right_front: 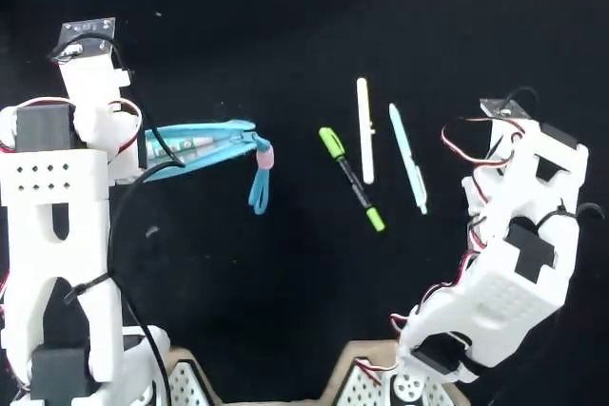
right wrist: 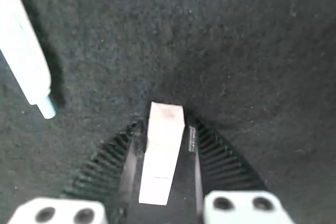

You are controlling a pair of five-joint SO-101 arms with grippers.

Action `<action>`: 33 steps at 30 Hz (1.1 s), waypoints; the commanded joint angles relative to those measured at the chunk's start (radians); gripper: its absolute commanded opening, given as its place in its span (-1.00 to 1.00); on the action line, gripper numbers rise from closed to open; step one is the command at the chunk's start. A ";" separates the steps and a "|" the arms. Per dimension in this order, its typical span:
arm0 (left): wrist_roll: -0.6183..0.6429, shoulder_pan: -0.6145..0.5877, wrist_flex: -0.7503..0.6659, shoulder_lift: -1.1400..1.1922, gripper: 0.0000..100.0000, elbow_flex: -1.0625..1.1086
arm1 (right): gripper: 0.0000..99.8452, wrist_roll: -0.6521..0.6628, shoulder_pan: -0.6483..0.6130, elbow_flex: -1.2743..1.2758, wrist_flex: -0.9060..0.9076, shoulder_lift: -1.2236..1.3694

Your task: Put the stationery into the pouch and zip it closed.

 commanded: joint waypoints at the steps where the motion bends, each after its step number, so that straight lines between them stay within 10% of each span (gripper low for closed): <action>1: 0.002 0.001 0.012 0.009 -0.94 0.033 | -0.74 0.008 0.015 -0.039 0.009 -0.001; 17: 0.002 0.001 0.014 0.009 -0.94 0.033 | -0.98 0.006 0.011 -0.096 0.026 0.056; 33: 0.002 0.001 0.014 0.009 -0.94 0.033 | -0.98 0.003 -0.199 0.182 0.164 -0.587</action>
